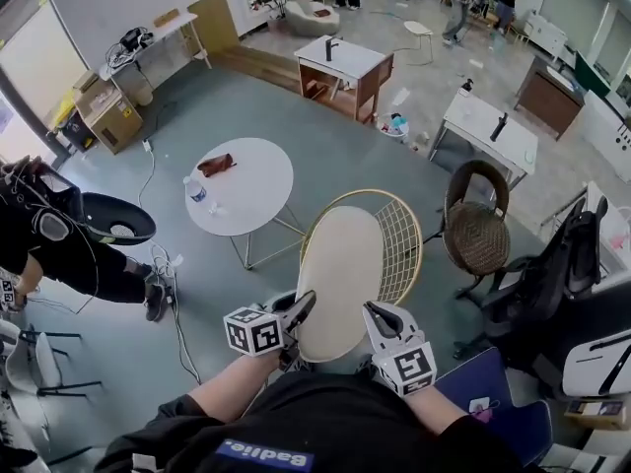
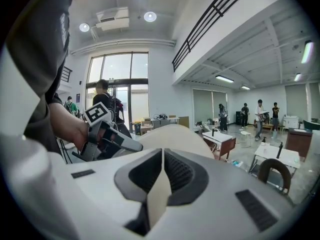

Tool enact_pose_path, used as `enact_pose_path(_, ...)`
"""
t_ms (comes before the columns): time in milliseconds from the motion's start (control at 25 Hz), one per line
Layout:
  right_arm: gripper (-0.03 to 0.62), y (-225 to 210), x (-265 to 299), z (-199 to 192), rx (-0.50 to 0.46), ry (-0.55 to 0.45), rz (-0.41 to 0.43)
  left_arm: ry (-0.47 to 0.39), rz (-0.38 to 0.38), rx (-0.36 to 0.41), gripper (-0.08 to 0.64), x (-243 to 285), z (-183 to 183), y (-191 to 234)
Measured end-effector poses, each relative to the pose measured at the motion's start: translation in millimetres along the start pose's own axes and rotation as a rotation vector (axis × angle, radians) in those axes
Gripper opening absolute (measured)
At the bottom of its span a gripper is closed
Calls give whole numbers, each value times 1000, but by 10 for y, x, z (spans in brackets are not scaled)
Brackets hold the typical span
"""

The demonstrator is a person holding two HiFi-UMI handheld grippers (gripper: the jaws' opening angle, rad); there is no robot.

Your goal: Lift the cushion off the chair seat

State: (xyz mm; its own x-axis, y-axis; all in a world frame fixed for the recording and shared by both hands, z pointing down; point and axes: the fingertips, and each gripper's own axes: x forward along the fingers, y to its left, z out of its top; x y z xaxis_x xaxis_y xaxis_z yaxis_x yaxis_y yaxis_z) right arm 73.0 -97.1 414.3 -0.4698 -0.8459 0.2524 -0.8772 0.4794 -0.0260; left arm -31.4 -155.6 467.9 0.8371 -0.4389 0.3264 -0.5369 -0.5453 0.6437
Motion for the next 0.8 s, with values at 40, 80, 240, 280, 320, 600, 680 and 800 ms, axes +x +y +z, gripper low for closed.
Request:
enact_pose_path(40,35,20,-15,14,-9,-5,2,-6,-4,14,61,-33,7,-58)
enact_pose_path(80,35,43,-38,21,-13,-9,2,-10,-7,26,61,-69,3,-116)
enact_pose_path(240,35,75,-90,66,-23,-13,4,-33,-23,67,60,-181,43,-292)
enact_pose_path(280,35,75,-97,65,-21,-13,6,-40,-25,78,61,-201,62,-322)
enact_pose_path(320,35,82,-110,54,-17,-9,9,-46,-27,86,61,-224,67,-350)
enact_pose_path(600,34,150,-111,12,27,-14,18,-69,-20,129,61,-348,9,-487)
enact_pose_path(680,34,172,-113,34,31,-22,21,-73,-23,148,60,-381,-1,-538)
enact_pose_path(800,34,193,-126,46,32,-27,21,-73,-29,175,61,-420,-36,-608)
